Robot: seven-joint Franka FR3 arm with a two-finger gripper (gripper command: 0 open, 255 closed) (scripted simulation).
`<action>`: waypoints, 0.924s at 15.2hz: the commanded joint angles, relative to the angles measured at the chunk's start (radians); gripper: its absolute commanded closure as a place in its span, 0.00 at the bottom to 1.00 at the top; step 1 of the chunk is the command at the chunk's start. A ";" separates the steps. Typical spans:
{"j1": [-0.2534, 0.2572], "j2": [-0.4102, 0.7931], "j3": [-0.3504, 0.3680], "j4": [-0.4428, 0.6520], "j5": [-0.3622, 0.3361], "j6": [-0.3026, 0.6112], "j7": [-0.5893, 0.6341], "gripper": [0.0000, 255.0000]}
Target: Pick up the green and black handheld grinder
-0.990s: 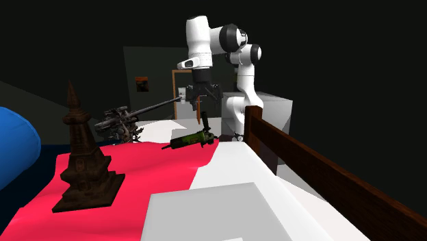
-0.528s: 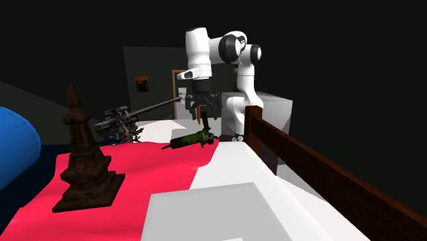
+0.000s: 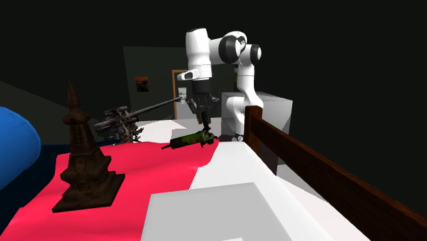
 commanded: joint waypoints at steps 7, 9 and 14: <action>0.000 -0.002 0.000 0.049 -0.002 -0.051 0.005 1.00; -0.001 -0.001 -0.001 0.077 -0.002 -0.078 0.007 1.00; -0.001 0.004 -0.001 0.151 -0.002 -0.146 0.012 1.00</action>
